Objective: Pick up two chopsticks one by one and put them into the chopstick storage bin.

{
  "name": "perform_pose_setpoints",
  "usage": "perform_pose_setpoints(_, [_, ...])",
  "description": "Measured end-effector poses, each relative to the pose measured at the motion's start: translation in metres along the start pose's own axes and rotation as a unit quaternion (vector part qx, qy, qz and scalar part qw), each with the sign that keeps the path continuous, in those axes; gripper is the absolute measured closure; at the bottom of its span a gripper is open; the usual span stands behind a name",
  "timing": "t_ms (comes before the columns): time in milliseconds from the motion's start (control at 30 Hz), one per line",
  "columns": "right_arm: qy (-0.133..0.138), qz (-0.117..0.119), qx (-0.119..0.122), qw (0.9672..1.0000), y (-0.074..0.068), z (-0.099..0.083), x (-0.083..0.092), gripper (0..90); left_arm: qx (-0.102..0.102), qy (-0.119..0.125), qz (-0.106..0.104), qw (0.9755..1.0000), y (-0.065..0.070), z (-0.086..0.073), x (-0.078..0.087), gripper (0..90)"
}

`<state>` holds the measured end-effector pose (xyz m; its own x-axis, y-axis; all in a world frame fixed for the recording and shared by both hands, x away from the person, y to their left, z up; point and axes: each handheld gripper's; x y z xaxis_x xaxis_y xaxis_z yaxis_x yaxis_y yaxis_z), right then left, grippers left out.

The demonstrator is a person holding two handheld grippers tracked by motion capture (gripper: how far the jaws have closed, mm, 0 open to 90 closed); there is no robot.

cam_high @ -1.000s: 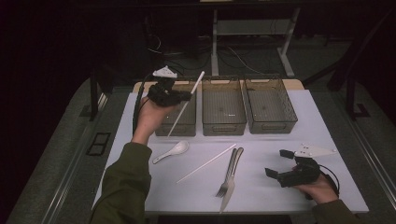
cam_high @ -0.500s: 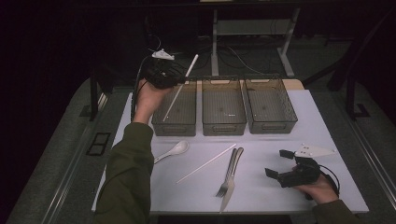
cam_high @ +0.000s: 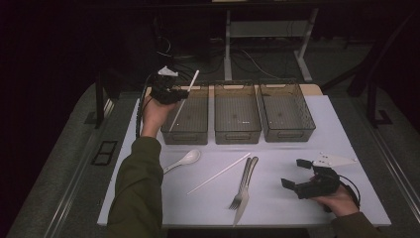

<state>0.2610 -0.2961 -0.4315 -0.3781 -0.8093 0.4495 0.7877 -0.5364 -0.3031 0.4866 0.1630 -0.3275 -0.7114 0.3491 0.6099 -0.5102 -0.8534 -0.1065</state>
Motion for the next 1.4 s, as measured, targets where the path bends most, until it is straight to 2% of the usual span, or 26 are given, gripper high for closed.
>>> perform_pose_setpoints(200, [-0.001, 0.001, 0.001, 1.0, 0.0, 0.0, 0.0, 1.1, 0.008, -0.014, 0.006, 0.9998, -0.004, -0.011, -0.006, 84.0])
perform_pose_setpoints(567, [0.0, 0.002, 0.002, 1.0, 0.0, 0.0, 0.0, 1.1, 0.024, -0.029, 0.009, 0.9992, 0.0, -0.023, -0.025, 83.8])
perform_pose_setpoints(700, [0.001, 0.003, 0.002, 1.0, 0.0, 0.0, 0.0, 1.1, 0.019, -0.037, 0.02, 0.9989, 0.004, -0.023, -0.033, 83.7])
perform_pose_setpoints(800, [0.002, 0.003, 0.002, 1.0, -0.001, 0.0, 0.001, 1.1, 0.018, -0.052, 0.031, 0.998, 0.008, -0.024, -0.042, 83.6])
perform_pose_setpoints(1000, [0.003, 0.004, 0.001, 1.0, -0.001, 0.0, 0.001, 1.1, 0.007, -0.069, 0.038, 0.9969, 0.014, -0.025, -0.052, 83.9])
perform_pose_setpoints(1200, [0.005, 0.005, 0.001, 1.0, -0.001, 0.001, 0.001, 1.1, -0.004, -0.067, 0.036, 0.9971, 0.017, -0.022, -0.048, 83.1])
perform_pose_setpoints(1333, [0.004, 0.004, 0.001, 1.0, -0.001, 0.001, 0.001, 1.1, 0.0, -0.057, 0.026, 0.9981, 0.018, -0.017, -0.038, 80.1])
perform_pose_setpoints(1367, [0.004, 0.003, 0.001, 1.0, -0.001, 0.001, 0.001, 1.1, 0.003, -0.057, 0.018, 0.9982, 0.018, -0.016, -0.034, 72.8])
perform_pose_setpoints(1400, [0.004, 0.002, 0.001, 1.0, -0.001, 0.001, 0.001, 1.1, 0.003, -0.062, 0.009, 0.9981, 0.018, -0.015, -0.031, 69.7])
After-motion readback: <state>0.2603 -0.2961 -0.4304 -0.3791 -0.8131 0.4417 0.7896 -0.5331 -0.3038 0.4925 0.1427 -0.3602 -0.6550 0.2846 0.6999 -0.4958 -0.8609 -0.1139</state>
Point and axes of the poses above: each handheld gripper's, and its own axes: x roughly backward along the jaws, z roughly out of its top, y roughly to its right, and after that the axes turned 12 degrees about z, right-handed
